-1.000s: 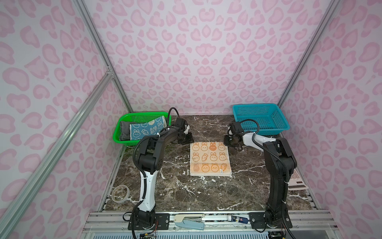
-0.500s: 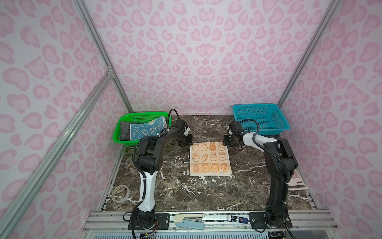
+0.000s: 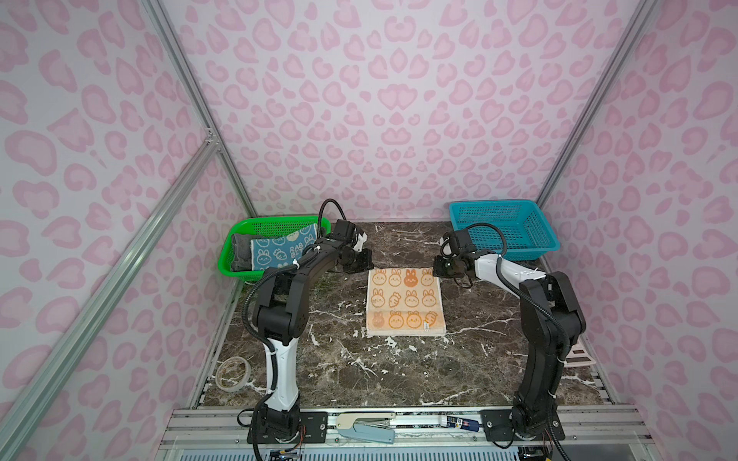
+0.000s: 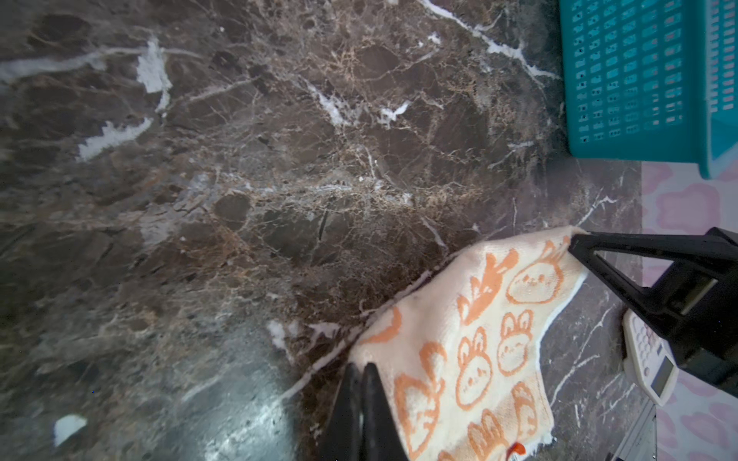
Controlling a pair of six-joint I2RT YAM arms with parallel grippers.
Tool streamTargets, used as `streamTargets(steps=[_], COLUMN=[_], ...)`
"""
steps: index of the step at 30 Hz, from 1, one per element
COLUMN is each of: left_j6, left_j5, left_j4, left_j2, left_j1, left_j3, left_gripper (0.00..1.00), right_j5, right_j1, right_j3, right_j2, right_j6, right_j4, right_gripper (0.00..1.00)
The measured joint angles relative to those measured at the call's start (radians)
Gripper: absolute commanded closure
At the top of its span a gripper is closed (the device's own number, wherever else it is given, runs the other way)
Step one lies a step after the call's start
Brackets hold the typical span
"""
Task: Fold and stack the towels
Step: 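Grasp the far edge with both grippers and fold it toward the robot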
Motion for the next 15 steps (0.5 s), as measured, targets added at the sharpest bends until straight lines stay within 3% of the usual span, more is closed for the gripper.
streamTargets(steps=[15], left_j6=[0.001], left_j5=[0.068], left_j4=[0.031], left_j2=[-0.233], left_j1=[-0.001], left_j3=[-0.270], left_gripper=[0.96], right_j5=[-0.057], right_j1=[0.017], right_j3=[-0.292], right_j2=[-0.299], right_j6=[-0.046], right_j4=[0.042], right_gripper=[1.00])
